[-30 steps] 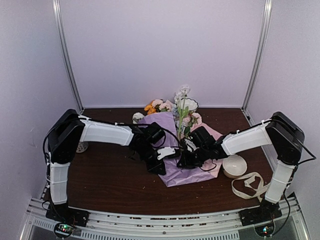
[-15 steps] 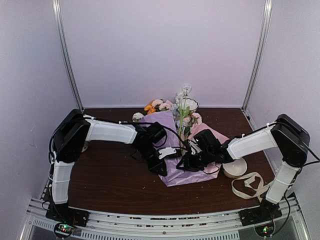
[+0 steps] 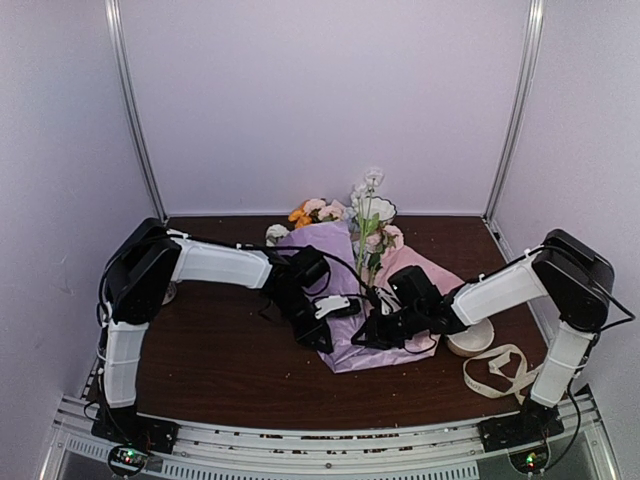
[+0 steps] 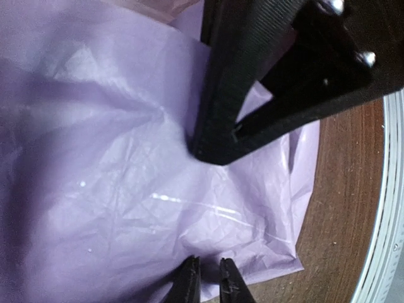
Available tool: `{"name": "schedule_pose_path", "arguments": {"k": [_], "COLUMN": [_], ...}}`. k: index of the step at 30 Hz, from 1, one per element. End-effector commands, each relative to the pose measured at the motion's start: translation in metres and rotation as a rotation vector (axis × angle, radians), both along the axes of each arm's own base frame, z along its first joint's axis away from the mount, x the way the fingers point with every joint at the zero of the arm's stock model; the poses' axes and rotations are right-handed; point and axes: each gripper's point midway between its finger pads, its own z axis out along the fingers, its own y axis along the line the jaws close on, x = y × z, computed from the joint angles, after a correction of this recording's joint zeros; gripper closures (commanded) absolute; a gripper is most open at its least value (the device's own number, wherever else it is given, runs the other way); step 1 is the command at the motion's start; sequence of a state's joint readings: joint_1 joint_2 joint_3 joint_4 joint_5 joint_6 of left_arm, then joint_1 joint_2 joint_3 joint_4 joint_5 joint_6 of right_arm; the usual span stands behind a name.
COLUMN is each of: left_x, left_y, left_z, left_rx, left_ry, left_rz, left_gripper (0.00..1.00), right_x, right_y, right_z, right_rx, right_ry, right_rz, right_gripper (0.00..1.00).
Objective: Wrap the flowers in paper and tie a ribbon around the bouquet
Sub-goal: Press the fold line on the 2/3-folded wrapping paper.
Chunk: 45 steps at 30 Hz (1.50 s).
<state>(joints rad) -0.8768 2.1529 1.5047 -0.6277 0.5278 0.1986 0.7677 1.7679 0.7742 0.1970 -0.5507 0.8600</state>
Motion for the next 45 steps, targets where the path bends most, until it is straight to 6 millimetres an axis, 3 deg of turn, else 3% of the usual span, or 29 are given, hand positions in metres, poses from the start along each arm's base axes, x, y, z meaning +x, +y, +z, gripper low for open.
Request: {"name": "schedule_pose_path", "arguments": {"k": [1, 8, 19, 31, 34, 36, 38, 40, 43, 45], "left_x": [-0.003, -0.022, -0.036, -0.051, -0.057, -0.06, -0.063, -0.053, -0.027, -0.008], "left_y": [0.002, -0.006, -0.018, -0.021, -0.02, -0.02, -0.017, -0.016, -0.023, -0.016], "left_z": [0.008, 0.015, 0.011, 0.007, 0.006, 0.007, 0.015, 0.033, 0.076, 0.083], "left_rx": [-0.025, -0.028, -0.016, 0.009, 0.023, 0.035, 0.035, -0.036, -0.218, -0.216], "left_ry": [-0.029, -0.023, 0.021, 0.149, 0.146, 0.112, 0.024, -0.126, -0.376, -0.516], "left_rz": [0.003, -0.087, -0.183, -0.195, -0.201, -0.219, -0.255, -0.205, -0.107, -0.04], "left_gripper": [0.85, 0.84, 0.83, 0.89, 0.86, 0.83, 0.87, 0.88, 0.86, 0.87], "right_x": [0.003, 0.009, 0.008, 0.02, 0.017, 0.013, 0.011, 0.01, 0.01, 0.01], "right_y": [0.002, -0.009, -0.006, 0.004, 0.005, 0.006, 0.007, 0.008, 0.007, 0.008], "right_z": [-0.001, -0.006, -0.014, -0.009, -0.012, -0.014, -0.016, -0.017, -0.017, -0.016], "right_rx": [-0.002, -0.044, -0.043, -0.054, -0.049, -0.04, -0.034, -0.03, -0.026, -0.027], "right_ry": [-0.005, -0.02, -0.002, -0.033, -0.034, -0.029, -0.029, -0.033, -0.044, -0.052], "right_rz": [-0.011, -0.044, -0.031, -0.003, -0.001, 0.003, 0.007, 0.011, 0.003, -0.001], "right_gripper": [1.0, 1.0, 1.0, 1.0, 1.0, 1.0, 1.0, 1.0, 1.0, 1.0]}}
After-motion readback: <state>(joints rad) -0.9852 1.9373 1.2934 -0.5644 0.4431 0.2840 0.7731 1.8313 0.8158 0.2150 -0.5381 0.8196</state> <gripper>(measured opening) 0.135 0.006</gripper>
